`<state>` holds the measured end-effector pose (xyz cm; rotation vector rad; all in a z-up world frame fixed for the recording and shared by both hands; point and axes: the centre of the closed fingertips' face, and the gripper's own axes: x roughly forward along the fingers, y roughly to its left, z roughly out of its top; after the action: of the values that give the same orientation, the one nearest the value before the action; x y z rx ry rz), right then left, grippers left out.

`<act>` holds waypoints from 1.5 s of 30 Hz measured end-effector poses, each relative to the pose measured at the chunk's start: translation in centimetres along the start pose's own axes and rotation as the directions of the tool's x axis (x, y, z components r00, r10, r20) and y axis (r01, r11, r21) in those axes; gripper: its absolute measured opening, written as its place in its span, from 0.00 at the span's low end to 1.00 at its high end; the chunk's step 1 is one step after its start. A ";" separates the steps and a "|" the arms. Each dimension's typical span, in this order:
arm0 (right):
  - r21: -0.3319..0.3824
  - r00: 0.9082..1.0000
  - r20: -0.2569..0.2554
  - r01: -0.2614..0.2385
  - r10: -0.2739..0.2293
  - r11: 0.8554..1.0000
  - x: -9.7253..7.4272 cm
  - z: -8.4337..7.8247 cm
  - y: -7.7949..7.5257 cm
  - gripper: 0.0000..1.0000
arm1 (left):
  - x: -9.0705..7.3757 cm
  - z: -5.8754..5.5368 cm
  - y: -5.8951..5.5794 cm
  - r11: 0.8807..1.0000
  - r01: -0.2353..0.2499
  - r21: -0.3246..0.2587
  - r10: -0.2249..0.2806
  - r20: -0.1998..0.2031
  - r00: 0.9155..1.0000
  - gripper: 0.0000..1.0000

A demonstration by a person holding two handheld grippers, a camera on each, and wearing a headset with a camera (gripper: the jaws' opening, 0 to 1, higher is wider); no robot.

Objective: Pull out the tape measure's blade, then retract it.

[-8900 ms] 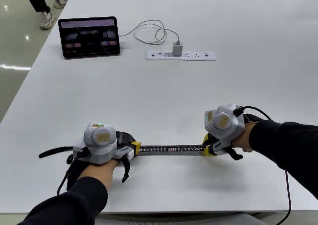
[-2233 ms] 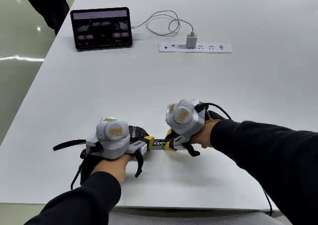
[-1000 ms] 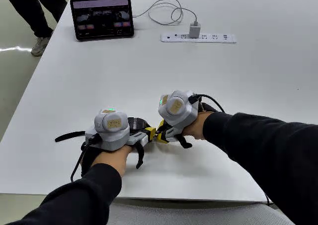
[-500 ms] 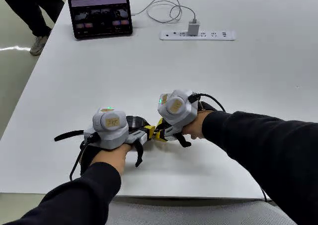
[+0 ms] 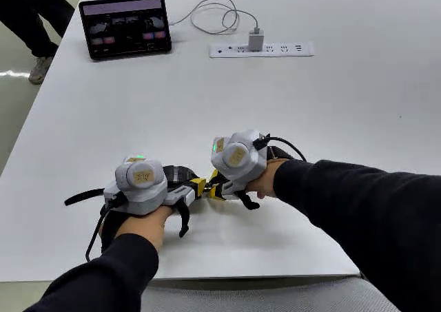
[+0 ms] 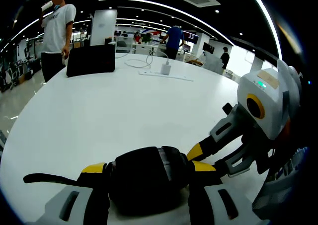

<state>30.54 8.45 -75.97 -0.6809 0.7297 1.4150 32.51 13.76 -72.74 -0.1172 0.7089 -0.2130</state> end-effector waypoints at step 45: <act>0.050 0.998 0.060 -0.027 0.024 0.998 0.6 0.8 0.2 0.11 | 0.0 -0.1 0.0 1.000 0.006 -0.003 -0.006 0.004 1.000 0.61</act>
<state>30.36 9.41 -75.97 -0.5901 0.7273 1.4294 32.44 13.76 -72.77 -0.1228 0.7052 -0.2175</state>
